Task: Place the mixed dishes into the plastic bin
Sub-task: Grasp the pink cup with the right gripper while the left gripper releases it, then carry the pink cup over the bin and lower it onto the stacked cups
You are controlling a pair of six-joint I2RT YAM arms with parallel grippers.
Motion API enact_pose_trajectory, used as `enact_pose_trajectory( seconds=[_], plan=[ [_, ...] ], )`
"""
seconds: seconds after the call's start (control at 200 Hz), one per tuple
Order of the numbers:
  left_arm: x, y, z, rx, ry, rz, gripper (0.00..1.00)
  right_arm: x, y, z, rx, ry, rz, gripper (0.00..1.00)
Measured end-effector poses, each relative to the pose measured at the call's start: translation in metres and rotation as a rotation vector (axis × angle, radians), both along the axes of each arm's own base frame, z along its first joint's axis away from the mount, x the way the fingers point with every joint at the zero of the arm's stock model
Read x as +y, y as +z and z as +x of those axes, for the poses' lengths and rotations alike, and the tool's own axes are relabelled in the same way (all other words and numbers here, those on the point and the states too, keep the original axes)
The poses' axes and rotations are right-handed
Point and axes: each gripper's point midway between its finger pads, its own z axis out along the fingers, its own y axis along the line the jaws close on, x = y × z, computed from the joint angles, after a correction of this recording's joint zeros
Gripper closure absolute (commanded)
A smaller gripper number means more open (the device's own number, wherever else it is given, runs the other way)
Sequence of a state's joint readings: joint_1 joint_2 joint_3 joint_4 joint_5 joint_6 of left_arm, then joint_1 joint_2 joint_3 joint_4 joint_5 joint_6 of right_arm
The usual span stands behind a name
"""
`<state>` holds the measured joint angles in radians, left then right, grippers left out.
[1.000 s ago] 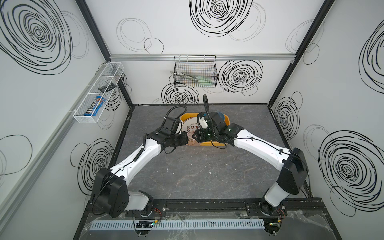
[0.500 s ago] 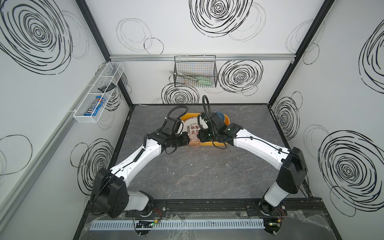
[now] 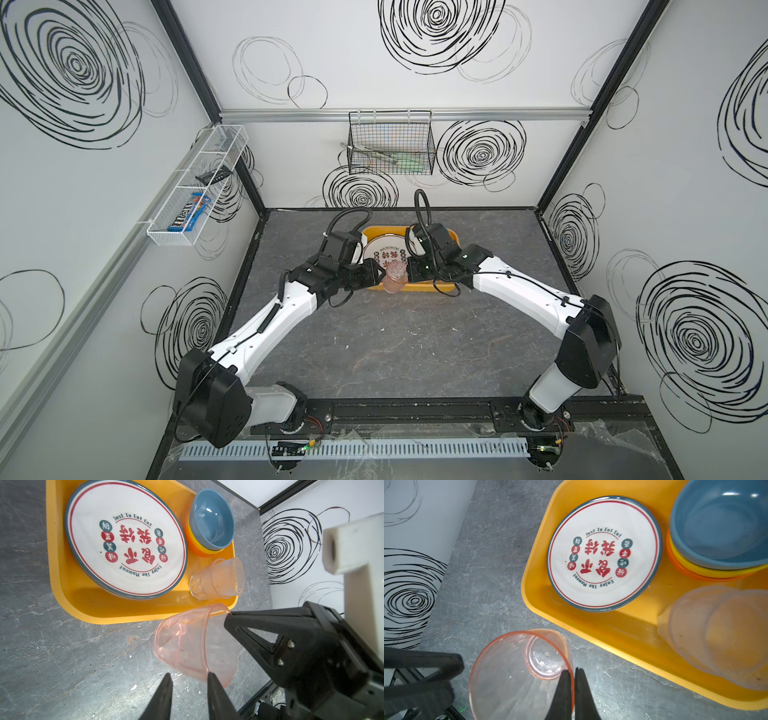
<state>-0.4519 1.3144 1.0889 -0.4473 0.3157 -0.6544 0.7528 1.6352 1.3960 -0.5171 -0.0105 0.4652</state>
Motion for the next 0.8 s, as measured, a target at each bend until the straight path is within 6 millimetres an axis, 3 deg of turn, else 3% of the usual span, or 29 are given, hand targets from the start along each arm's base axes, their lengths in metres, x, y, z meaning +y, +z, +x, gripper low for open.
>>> enact_pose_trajectory(
  seconds=[0.255, 0.495, 0.8],
  plan=[
    [0.000, 0.008, -0.003, -0.010, 0.004, -0.032, 0.48, -0.027, 0.019, 0.011, -0.041, -0.057, 0.019, 1.00],
    [-0.003, 0.001, -0.007, 0.002, -0.010, -0.053, 0.39, -0.061, 0.035, 0.025, -0.079, -0.129, 0.033, 1.00],
    [-0.007, -0.006, -0.011, 0.010, -0.030, -0.086, 0.38, -0.113, 0.044, 0.037, -0.112, -0.245, 0.028, 1.00]
  ],
)
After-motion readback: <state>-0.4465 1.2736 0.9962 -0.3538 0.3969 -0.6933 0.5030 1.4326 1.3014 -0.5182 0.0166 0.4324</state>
